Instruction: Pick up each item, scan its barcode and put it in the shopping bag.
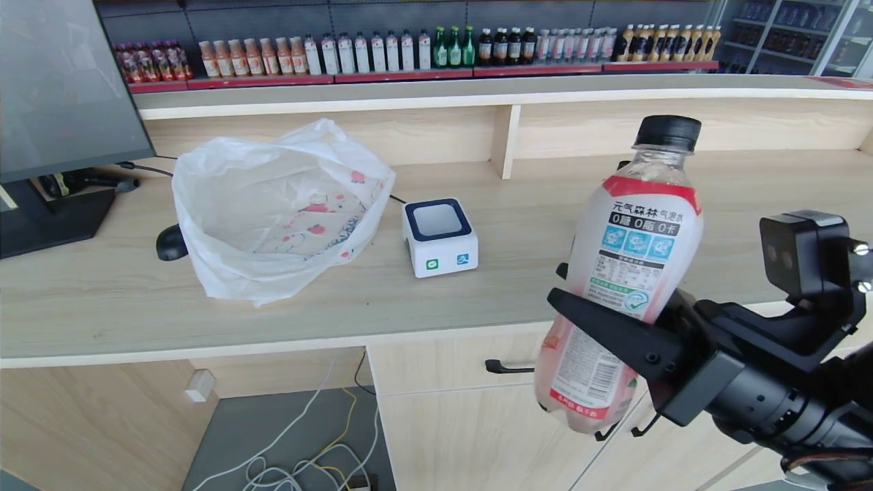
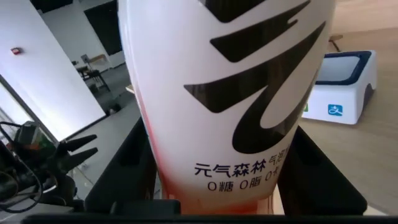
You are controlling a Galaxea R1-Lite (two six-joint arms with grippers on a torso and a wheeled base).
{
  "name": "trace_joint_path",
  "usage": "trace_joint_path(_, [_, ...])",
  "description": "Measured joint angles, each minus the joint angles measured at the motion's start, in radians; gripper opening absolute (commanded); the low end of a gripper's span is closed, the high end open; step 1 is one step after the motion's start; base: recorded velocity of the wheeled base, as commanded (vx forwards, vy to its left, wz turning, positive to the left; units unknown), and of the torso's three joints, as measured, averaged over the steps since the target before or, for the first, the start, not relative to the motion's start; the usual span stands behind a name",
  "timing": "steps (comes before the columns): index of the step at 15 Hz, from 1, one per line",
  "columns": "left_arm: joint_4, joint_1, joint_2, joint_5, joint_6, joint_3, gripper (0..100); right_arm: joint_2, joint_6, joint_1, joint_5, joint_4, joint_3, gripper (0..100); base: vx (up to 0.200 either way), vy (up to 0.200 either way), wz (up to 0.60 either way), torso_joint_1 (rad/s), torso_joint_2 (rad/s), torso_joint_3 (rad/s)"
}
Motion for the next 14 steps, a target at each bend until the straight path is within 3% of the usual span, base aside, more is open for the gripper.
trace_joint_path(3, [0.000, 0.000, 0.000, 0.000, 0.001, 0.000, 100, -0.079, -0.109, -0.077, -0.031, 0.000, 0.094, 0, 0.000, 0.000, 0.00, 0.000, 0.00, 0.000])
trace_joint_path(7, [0.000, 0.000, 0.000, 0.000, 0.003, 0.000, 100, -0.161, -0.219, -0.105, -0.156, 0.000, 0.157, 0, 0.000, 0.000, 0.00, 0.000, 0.00, 0.000])
trace_joint_path(10, [0.000, 0.000, 0.000, 0.000, 0.003, 0.000, 100, -0.174, -0.303, -0.117, -0.358, 0.001, 0.159, 0, 0.000, 0.000, 0.00, 0.000, 0.00, 0.000])
trace_joint_path(14, [0.000, 0.001, 0.000, 0.000, 0.003, 0.000, 100, -0.158, -0.431, -0.133, -0.481, 0.001, 0.136, 0, 0.000, 0.000, 0.00, 0.000, 0.00, 0.000])
